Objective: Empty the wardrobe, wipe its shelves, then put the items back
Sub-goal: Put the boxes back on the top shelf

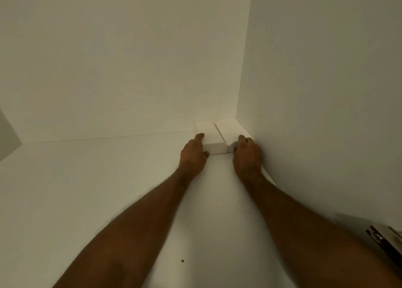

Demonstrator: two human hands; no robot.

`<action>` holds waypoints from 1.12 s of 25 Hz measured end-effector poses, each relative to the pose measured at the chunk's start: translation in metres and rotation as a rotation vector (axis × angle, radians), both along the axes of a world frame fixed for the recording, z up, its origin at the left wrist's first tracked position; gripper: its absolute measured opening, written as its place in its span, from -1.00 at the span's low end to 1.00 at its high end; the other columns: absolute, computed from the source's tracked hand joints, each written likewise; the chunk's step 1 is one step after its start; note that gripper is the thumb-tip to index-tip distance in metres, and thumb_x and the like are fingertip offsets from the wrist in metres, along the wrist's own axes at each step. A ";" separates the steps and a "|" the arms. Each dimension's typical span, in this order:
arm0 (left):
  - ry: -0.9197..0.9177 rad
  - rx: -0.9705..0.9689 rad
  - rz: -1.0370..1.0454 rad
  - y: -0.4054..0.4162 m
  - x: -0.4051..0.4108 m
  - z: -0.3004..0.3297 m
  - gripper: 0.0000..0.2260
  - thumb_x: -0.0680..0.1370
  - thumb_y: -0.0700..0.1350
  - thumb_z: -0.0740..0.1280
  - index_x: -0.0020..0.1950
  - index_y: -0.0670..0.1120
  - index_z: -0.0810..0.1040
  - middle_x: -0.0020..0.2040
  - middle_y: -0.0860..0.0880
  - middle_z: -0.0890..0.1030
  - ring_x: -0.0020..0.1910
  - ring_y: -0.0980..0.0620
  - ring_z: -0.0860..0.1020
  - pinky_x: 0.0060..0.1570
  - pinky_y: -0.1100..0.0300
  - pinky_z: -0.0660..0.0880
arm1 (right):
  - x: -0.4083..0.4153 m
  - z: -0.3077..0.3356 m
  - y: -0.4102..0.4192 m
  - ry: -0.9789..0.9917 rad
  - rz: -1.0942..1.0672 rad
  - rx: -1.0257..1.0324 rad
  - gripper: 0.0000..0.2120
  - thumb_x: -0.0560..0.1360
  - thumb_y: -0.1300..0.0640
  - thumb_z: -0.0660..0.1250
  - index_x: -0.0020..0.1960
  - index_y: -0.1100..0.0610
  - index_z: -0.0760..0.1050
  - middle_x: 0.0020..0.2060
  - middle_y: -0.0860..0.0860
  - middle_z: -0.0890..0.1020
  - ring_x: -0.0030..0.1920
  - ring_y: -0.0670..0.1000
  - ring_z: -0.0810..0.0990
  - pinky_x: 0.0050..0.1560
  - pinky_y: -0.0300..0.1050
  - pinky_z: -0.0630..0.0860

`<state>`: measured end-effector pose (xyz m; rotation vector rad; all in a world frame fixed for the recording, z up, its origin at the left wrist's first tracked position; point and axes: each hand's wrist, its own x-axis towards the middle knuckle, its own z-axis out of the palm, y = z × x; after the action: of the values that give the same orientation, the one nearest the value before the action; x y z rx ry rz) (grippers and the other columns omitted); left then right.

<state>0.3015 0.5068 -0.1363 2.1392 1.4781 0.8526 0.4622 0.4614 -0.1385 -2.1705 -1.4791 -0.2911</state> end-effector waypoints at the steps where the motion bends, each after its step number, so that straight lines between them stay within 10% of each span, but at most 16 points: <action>1: -0.051 -0.081 -0.034 -0.003 -0.007 0.007 -0.29 0.56 -0.12 0.43 0.61 -0.05 0.13 0.35 -0.20 0.51 0.28 -0.20 0.52 0.30 -0.02 0.45 | 0.000 0.001 -0.003 0.037 0.016 -0.008 -0.57 0.58 0.29 0.23 0.44 0.24 0.31 0.22 0.22 0.54 0.18 0.24 0.53 0.18 0.03 0.41; 5: -0.203 -0.269 -0.120 -0.039 -0.043 0.034 -0.15 0.49 -0.08 0.52 0.63 0.01 0.06 0.48 -0.19 0.36 0.27 -0.17 0.54 0.27 -0.07 0.51 | -0.006 0.014 -0.027 0.262 0.054 0.005 -0.40 0.56 0.26 0.29 0.55 0.21 0.17 0.25 0.25 0.53 0.24 0.25 0.52 0.19 0.03 0.44; 9: -0.335 -0.109 -0.047 -0.123 -0.101 0.047 -0.69 0.52 -0.07 0.48 0.24 -0.06 0.58 0.05 -0.09 0.66 -0.07 -0.06 0.64 -0.03 0.05 0.62 | -0.067 0.036 -0.077 0.267 0.119 0.146 -0.87 0.53 0.07 0.33 0.00 0.12 0.54 -0.03 0.07 0.58 0.00 0.12 0.58 -0.11 -0.10 0.39; 14: -0.635 0.015 -0.009 -0.277 -0.223 0.049 -0.94 0.56 -0.20 0.43 0.02 -0.12 0.65 -0.18 -0.10 0.70 -0.15 -0.05 0.70 -0.16 0.09 0.62 | -0.204 0.042 -0.195 0.389 0.633 0.227 -0.88 0.49 0.06 0.43 -0.18 0.06 0.55 -0.42 -0.11 0.51 -0.38 -0.10 0.47 -0.30 -0.25 0.37; 28: -0.982 0.143 1.304 -0.785 -0.398 -0.117 -0.95 0.57 -0.24 0.40 -0.06 -0.11 0.61 -0.24 -0.07 0.66 -0.28 0.01 0.62 -0.35 0.25 0.46 | -0.486 -0.081 -0.543 0.321 1.932 -0.831 -0.93 0.45 0.08 0.50 -0.12 0.00 0.61 -0.30 -0.01 0.64 -0.30 0.02 0.58 -0.24 -0.13 0.54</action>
<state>-0.0964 -0.2778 -0.2531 0.2711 2.0161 2.0030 -0.0236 -0.0812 -0.2195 -0.1705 -2.8167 1.3609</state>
